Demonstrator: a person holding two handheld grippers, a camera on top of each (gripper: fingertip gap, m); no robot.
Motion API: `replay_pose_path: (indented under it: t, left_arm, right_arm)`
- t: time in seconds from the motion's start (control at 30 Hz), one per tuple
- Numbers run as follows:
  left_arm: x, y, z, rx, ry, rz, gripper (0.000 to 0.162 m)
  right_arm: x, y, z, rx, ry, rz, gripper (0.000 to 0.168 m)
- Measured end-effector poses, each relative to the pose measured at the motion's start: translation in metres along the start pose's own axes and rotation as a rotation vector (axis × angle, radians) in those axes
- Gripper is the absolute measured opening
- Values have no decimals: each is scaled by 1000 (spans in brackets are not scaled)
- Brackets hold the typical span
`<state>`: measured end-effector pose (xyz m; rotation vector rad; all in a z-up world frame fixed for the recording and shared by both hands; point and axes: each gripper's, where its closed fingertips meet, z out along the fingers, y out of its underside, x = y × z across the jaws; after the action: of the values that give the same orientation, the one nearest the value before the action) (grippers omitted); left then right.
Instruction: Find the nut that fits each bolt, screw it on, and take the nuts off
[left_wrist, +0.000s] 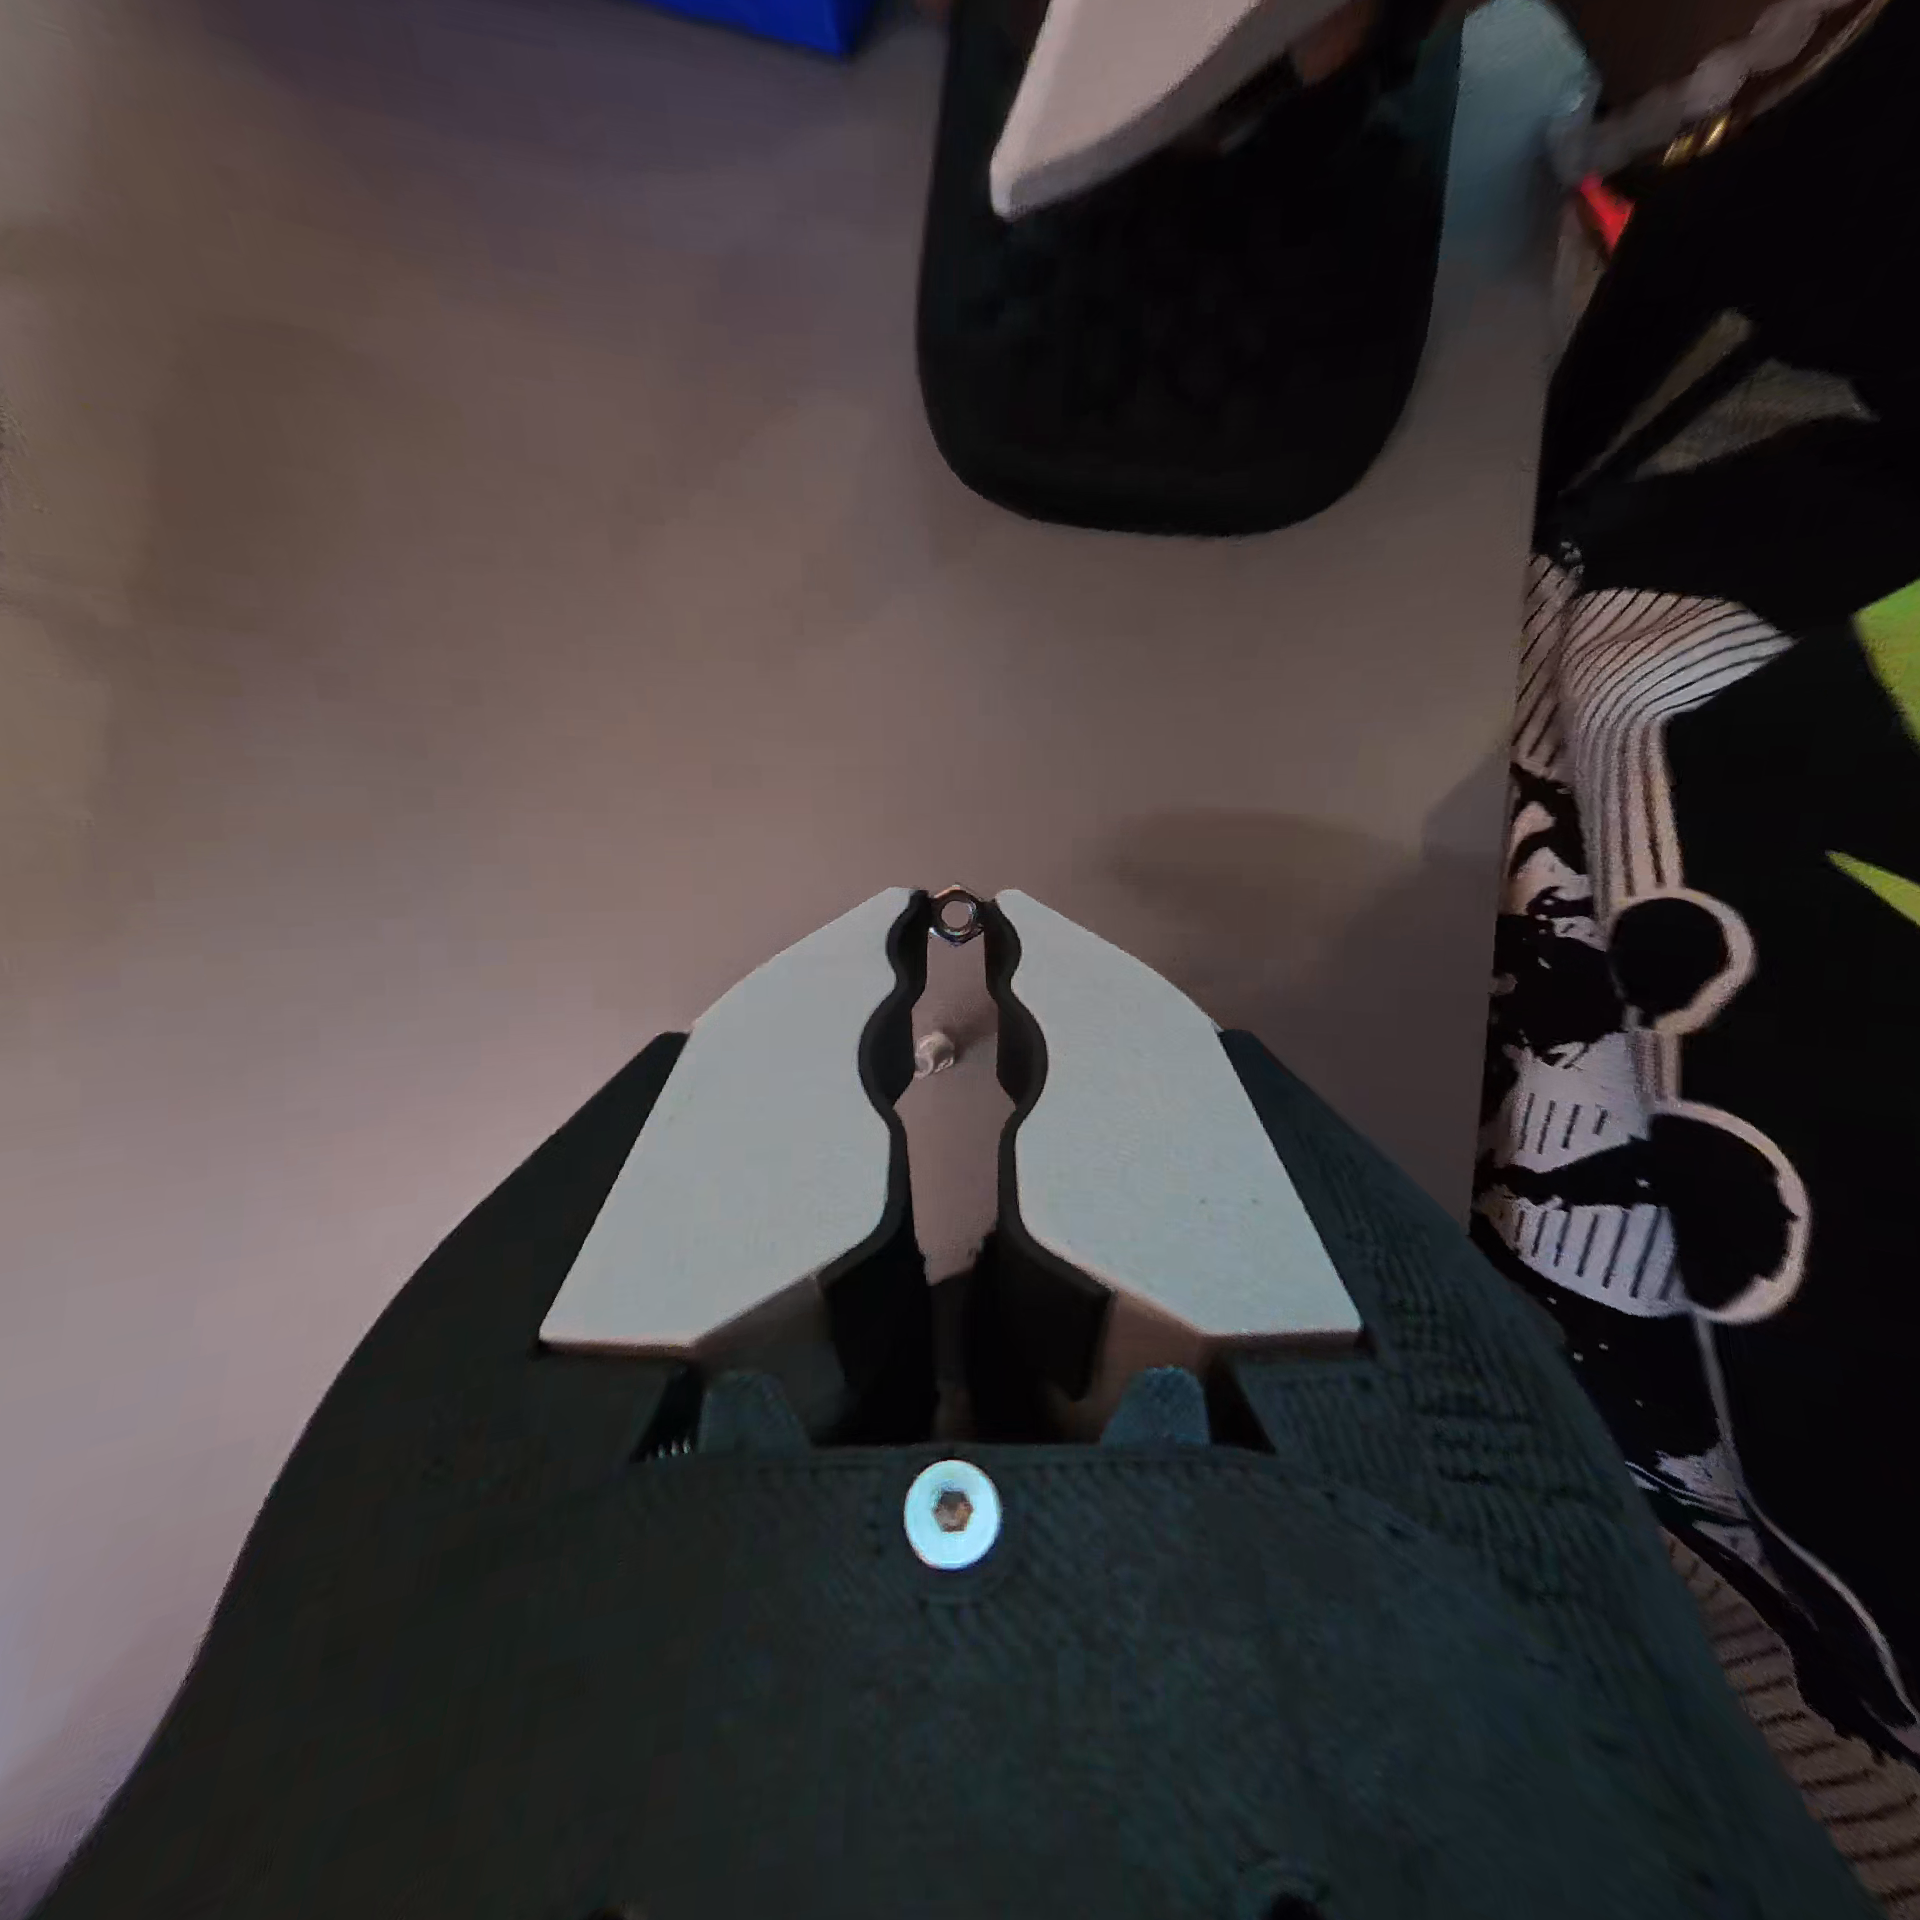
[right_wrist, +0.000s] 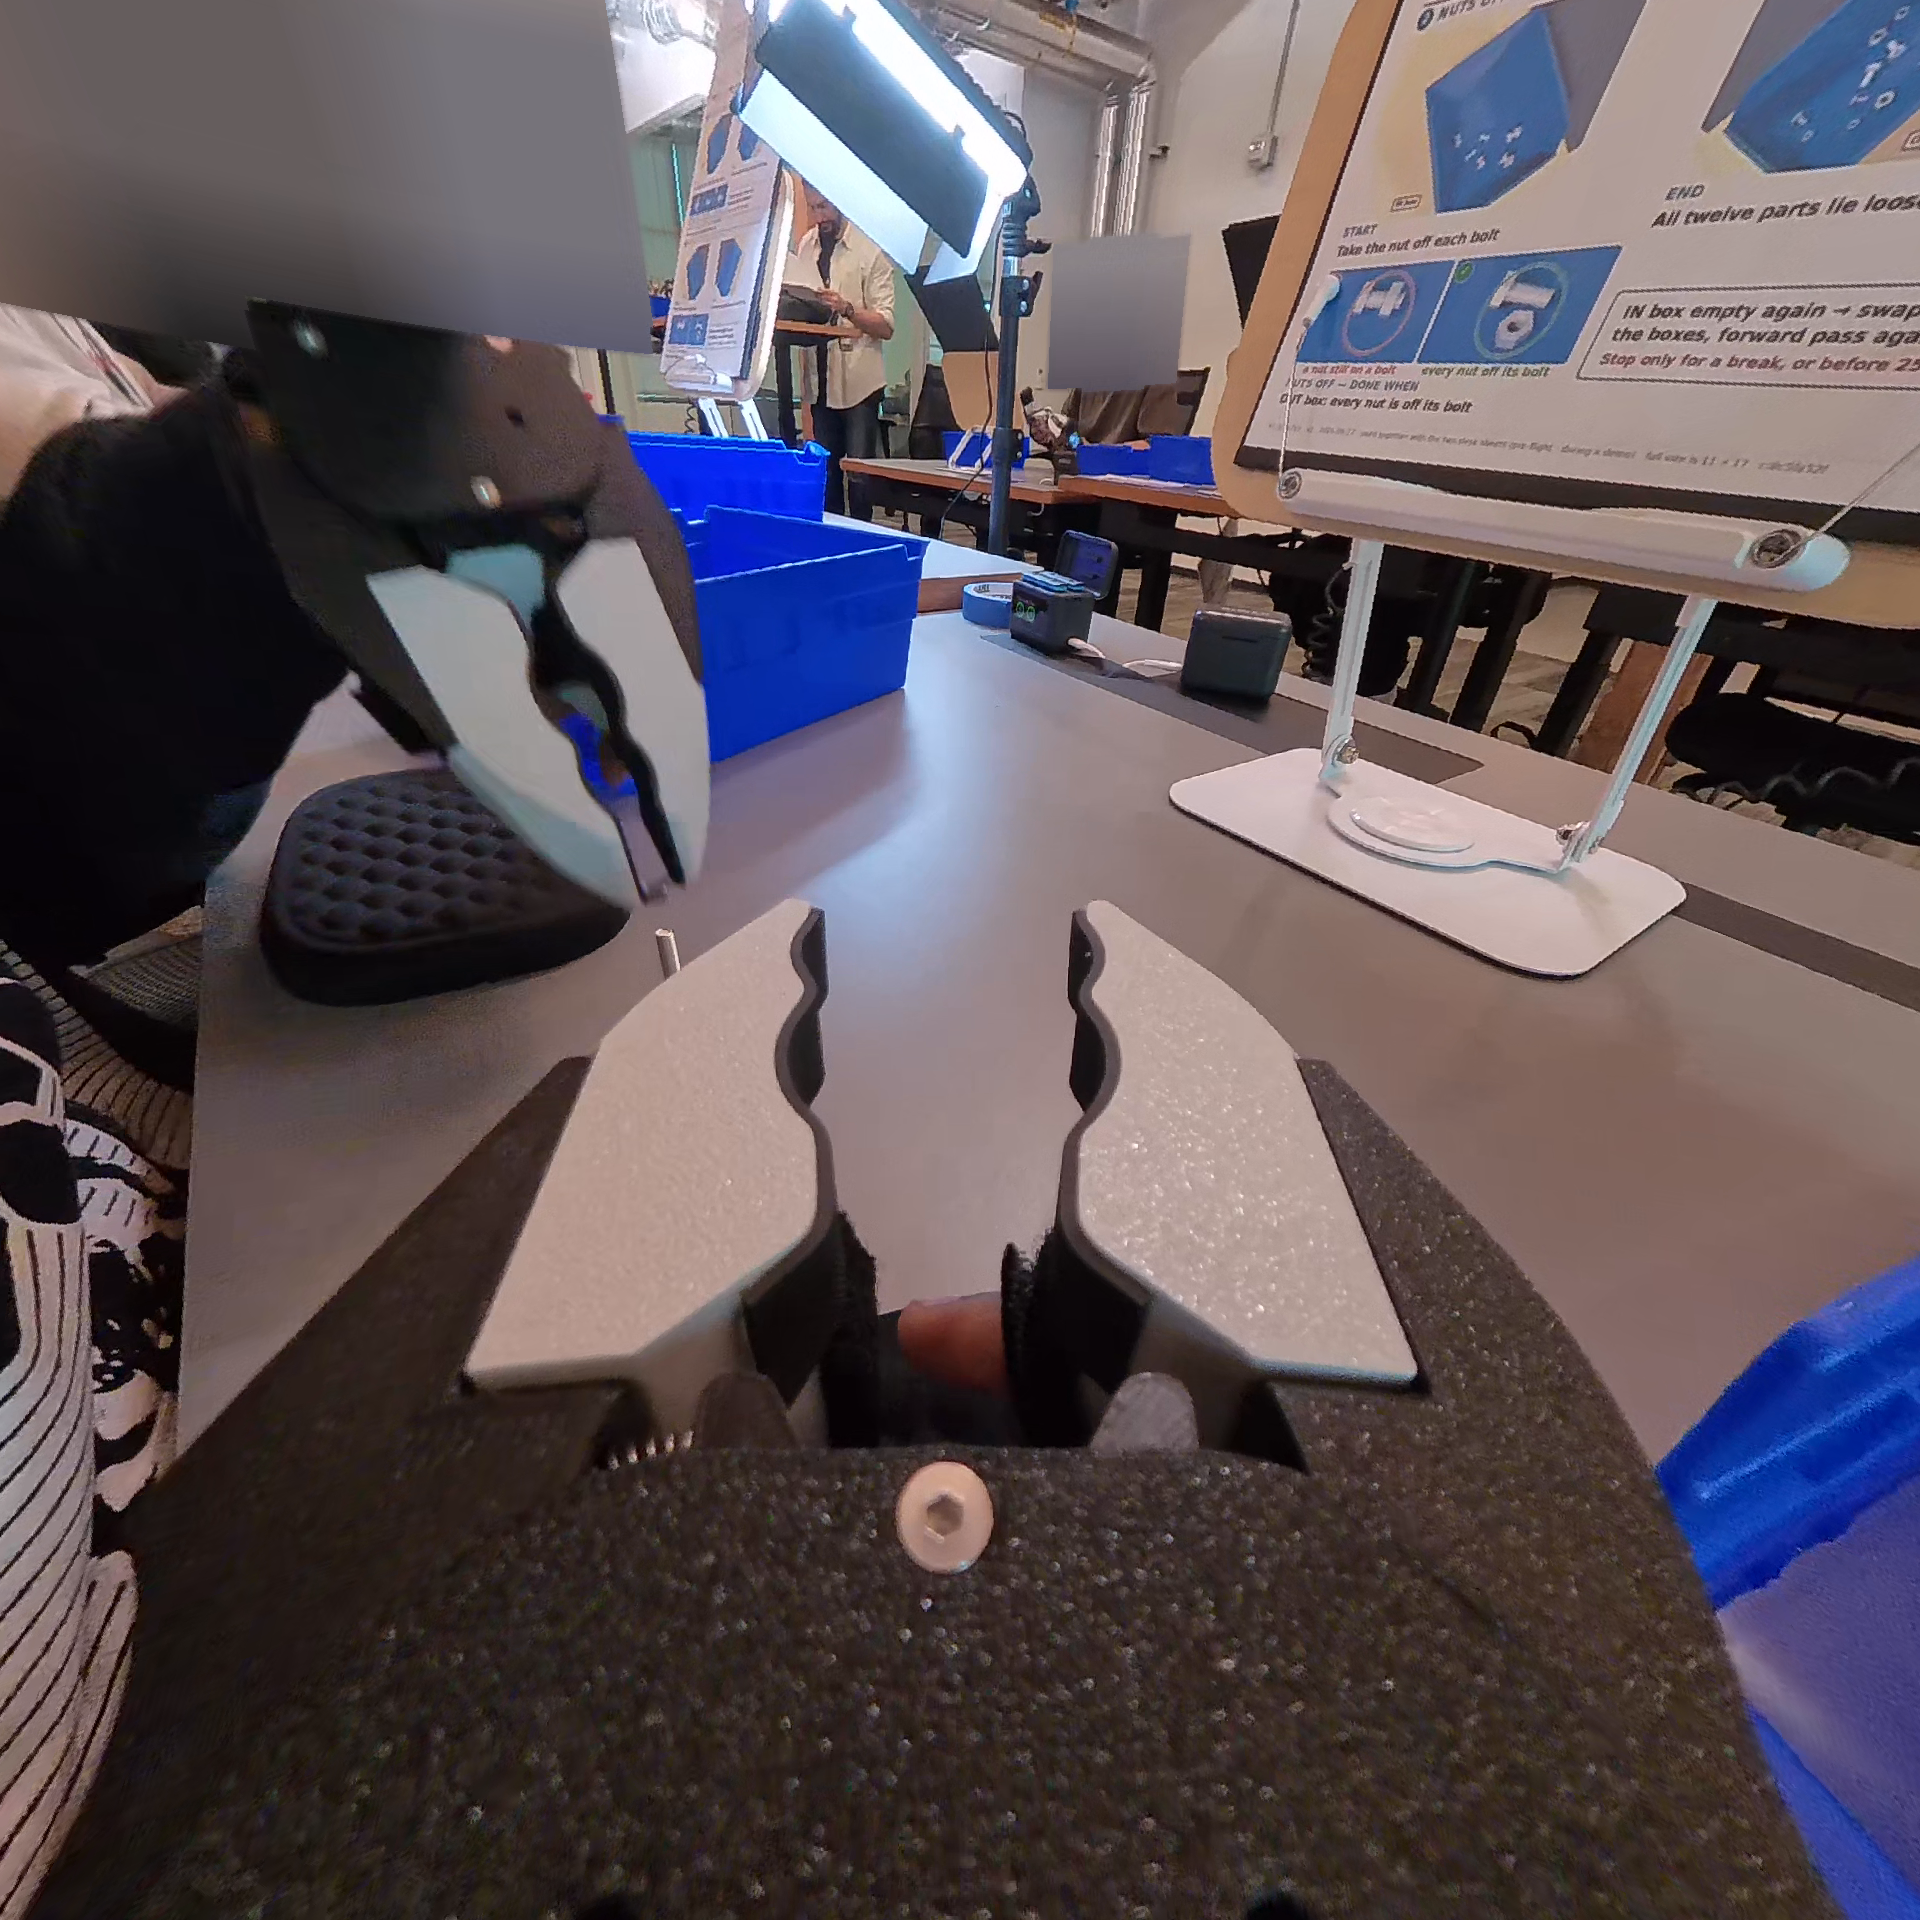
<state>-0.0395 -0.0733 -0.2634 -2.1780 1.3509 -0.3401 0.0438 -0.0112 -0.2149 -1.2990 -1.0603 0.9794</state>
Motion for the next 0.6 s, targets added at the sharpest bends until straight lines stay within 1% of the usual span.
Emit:
replay_pose_path:
  t: [0.1, 0.2, 0.4, 0.6]
  left_arm:
    - [2, 11, 23, -102, 18, 27, 11]
    - [5, 17, 35, -160, 31, 58, 10]
    - [5, 26, 48, -241, 34, 90, 10]
    - [9, 30, 51, -266, 50, 97, 10]
  right_arm:
    - [0, -1, -1, 6, -1, 4, 45]
    - [1, -1, -1, 10, -1, 7, 45]
    - [0, -1, -1, 10, 0, 2, 45]
    - [0, -1, -1, 13, -1, 6, 45]
